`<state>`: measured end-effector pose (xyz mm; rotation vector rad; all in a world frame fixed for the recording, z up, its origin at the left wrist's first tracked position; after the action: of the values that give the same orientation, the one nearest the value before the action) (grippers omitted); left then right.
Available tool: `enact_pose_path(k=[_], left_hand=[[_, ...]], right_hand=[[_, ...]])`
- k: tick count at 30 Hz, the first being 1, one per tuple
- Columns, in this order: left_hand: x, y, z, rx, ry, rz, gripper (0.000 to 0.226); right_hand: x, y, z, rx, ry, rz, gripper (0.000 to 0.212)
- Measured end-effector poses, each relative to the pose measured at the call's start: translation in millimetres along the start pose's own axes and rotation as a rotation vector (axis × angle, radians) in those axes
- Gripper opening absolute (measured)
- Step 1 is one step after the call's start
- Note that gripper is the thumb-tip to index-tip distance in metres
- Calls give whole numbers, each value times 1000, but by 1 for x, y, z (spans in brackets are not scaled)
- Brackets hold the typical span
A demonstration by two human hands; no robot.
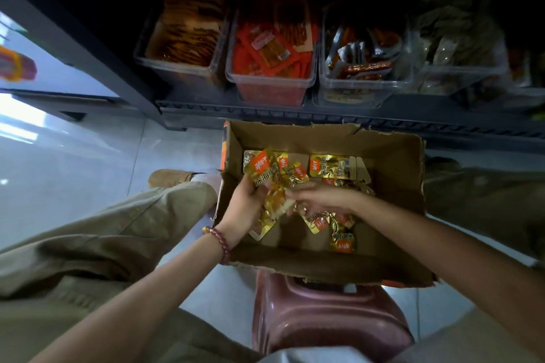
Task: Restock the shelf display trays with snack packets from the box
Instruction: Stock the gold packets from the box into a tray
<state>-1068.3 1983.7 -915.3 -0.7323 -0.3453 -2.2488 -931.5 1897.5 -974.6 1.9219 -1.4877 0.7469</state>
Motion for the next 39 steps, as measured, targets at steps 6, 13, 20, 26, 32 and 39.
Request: enact_pose_path(k=[6,13,20,26,32,39], left_hand=[[0,-13,9,-42,15,102,20],[3,-12,12,-187,61,104,14],[5,-14,16,-296,120,108,12],[5,-18,15,-343,120,88,24],[11,-17,9,-125,-32,80,12],[16,9,47,-1,47,105,8]], right_hand=[[-19,-77,63,1055,333,624,78],[-23,-32,98,1339,371,656,47],[-12,-6,114,1422,347,517,61],[-1,-13,87,1264,248,566,40],[31,-18,27,323,205,501,40],[110,-17,-53,-308,-136,466,8]])
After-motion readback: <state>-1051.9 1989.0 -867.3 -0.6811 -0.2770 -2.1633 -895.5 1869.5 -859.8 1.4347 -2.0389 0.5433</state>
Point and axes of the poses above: each hand's wrist, its own x-axis away from the middle knuckle, its own y-axis out of the palm, z = x × y, the point moved 4 cm from there along -x, towards the middle knuckle, and after that the axes turned 8 degrees about x, right-handed, at the moved point
